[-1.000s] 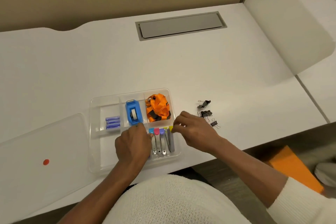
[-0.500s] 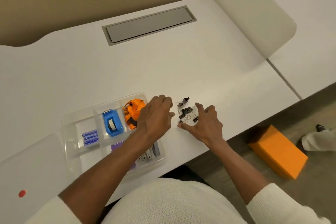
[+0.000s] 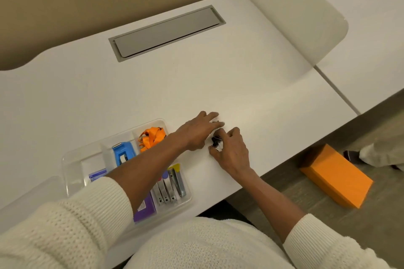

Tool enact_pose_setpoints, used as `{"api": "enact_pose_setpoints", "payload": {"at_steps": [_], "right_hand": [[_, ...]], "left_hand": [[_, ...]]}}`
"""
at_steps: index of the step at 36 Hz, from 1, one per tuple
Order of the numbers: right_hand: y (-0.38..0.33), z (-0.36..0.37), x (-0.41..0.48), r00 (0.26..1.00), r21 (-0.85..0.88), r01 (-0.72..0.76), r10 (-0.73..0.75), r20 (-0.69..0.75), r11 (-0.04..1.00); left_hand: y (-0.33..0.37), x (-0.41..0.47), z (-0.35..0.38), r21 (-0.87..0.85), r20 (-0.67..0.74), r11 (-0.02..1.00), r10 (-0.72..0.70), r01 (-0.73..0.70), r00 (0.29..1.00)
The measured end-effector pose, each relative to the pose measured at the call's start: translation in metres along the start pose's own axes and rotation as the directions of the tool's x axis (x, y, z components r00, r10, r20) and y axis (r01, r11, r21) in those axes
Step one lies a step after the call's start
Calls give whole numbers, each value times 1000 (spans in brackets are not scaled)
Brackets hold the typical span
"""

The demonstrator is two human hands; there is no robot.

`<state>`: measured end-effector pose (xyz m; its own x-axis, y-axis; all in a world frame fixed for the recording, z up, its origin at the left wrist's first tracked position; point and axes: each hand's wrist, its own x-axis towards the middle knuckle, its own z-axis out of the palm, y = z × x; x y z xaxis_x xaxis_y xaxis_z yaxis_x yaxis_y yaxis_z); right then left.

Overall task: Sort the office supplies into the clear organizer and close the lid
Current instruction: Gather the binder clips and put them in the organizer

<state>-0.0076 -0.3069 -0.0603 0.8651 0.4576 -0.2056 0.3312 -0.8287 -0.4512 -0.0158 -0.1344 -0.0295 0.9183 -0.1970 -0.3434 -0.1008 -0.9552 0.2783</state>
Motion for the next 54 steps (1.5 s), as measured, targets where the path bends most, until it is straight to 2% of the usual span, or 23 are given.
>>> {"api": "enact_pose_setpoints", "payload": {"at_steps": [5, 11, 17, 21, 25, 34, 37, 41, 46, 51, 54], "right_hand": [[8, -8, 2, 999, 44, -51, 52, -16, 998], [8, -15, 5, 998, 18, -66, 66, -21, 998], [0, -16, 7, 999, -99, -28, 31, 35, 995], [1, -18, 10, 997, -125, -7, 17, 80, 992], [2, -19, 14, 992, -159, -7, 27, 124, 987], [-12, -20, 23, 984, -94, -43, 58, 171, 995], [-17, -22, 26, 976, -24, -81, 84, 201, 996], [-21, -31, 33, 948, 134, -216, 175, 265, 967], [-22, -36, 39, 943, 222, -247, 181, 278, 943], [-28, -41, 40, 937, 417, -266, 131, 323, 869], [-43, -50, 40, 946, 495, -226, 67, 318, 839]], "left_hand": [[0, 0, 1, 97, -25, 995, 37, -34, 999], [-1, -4, 5, -45, -72, 998, -52, 49, 996], [-1, -6, 6, -64, -111, 995, -78, 71, 991], [0, -7, 3, -196, -114, 974, -137, 113, 984], [3, -9, 0, -385, -162, 911, -227, 151, 960], [14, -46, -13, -631, -259, 765, -361, 125, 896], [11, -64, -10, -691, -277, 711, -427, 131, 861], [6, -92, -8, -757, -281, 634, -534, 158, 797], [-3, -139, -4, -893, -215, 417, -724, 168, 656], [-8, -194, 1, -894, -228, 388, -825, 224, 518], [-9, -227, 8, -908, -225, 349, -872, 230, 434]]}}
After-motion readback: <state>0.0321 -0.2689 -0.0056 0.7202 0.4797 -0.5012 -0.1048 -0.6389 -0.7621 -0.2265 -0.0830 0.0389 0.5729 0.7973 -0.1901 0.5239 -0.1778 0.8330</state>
